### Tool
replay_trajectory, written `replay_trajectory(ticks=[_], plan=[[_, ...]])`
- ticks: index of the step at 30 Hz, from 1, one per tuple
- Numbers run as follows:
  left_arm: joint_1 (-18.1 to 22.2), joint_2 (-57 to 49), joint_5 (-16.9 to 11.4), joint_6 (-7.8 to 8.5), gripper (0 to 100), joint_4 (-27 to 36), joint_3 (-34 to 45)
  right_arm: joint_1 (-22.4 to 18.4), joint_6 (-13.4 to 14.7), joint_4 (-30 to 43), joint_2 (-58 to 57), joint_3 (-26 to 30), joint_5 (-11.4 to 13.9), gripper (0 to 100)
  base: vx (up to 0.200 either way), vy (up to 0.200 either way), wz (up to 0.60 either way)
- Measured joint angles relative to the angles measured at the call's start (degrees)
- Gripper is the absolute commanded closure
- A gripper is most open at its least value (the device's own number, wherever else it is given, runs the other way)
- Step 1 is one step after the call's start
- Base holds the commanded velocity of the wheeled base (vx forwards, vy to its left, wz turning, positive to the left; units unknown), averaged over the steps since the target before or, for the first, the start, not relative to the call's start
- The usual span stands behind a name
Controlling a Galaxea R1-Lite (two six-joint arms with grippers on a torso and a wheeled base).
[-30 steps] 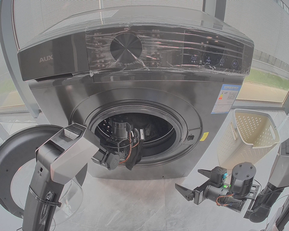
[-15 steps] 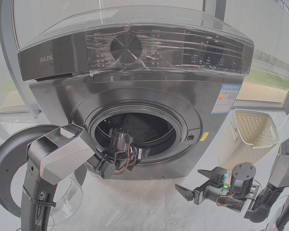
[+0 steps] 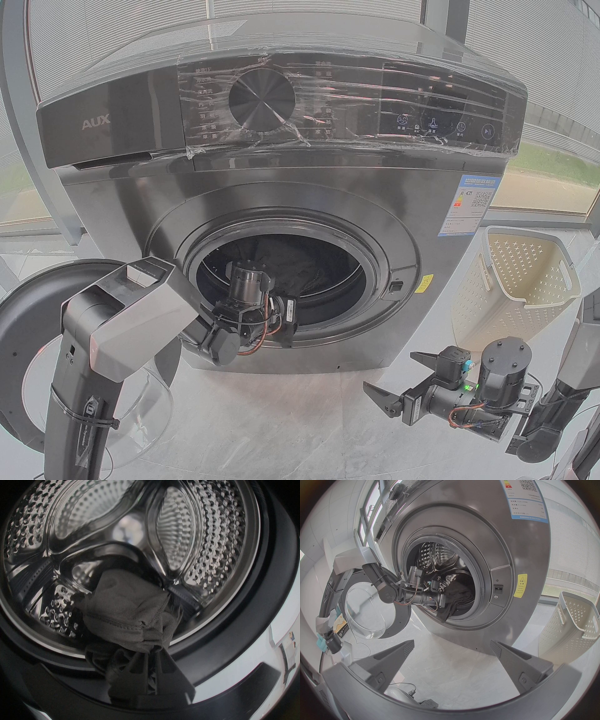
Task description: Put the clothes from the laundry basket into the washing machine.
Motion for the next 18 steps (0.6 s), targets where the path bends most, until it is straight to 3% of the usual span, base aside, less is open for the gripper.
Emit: replay_trajectory(ticks=[8,17,18], plan=[[-0.1,1.0,1.0,-3.57,100,-1.5,-9.3,0.0,0.0,0.0,0.0,-0.1,0.0,0,0.0,0.0,0.0],[0.6,5.9,3.8,-4.52,100,-4.4,-20.8,0.0,0.0,0.0,0.0,-0.1,0.4,0,0.0,0.0,0.0],[0.6,6.3,3.9,-4.55,0,-4.5,-21.2,0.0,0.0,0.0,0.0,-0.1,0.5,0,0.0,0.0,0.0]])
